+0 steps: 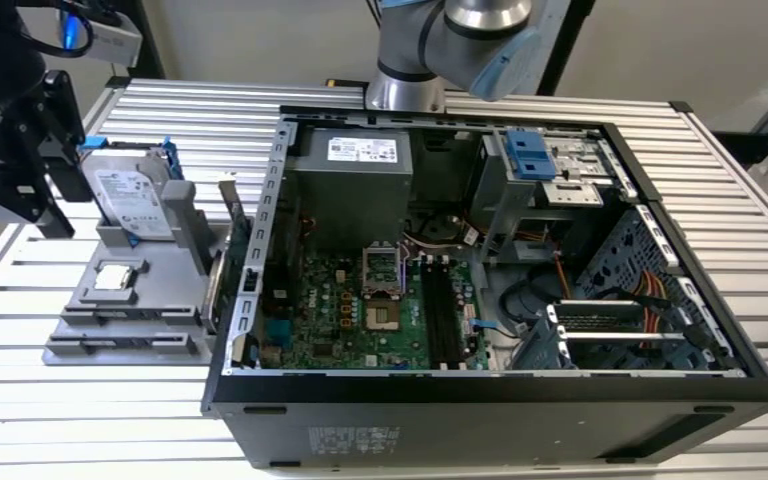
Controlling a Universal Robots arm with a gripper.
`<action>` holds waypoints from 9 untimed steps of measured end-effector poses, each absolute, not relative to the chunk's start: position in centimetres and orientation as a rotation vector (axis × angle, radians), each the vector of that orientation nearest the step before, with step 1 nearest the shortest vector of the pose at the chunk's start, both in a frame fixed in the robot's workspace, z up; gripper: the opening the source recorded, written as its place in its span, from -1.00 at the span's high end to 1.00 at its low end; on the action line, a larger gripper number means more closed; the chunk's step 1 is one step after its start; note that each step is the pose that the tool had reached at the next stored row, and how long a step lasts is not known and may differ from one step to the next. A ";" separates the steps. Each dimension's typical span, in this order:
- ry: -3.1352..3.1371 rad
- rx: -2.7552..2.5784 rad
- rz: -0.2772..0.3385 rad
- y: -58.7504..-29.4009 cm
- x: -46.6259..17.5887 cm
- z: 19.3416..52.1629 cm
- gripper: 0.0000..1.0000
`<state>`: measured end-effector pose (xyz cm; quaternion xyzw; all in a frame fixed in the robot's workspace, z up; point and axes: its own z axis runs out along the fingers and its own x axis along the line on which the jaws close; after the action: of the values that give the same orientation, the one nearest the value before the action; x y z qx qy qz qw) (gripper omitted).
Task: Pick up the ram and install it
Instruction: 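Pick up the ram and move it above insertion slot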
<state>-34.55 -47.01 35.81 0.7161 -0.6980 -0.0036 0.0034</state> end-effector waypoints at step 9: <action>-2.188 2.245 -0.011 -47.2 -34.6 35.3 -1.00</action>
<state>-34.58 -47.20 35.32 0.7162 -0.6979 -0.0036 0.0034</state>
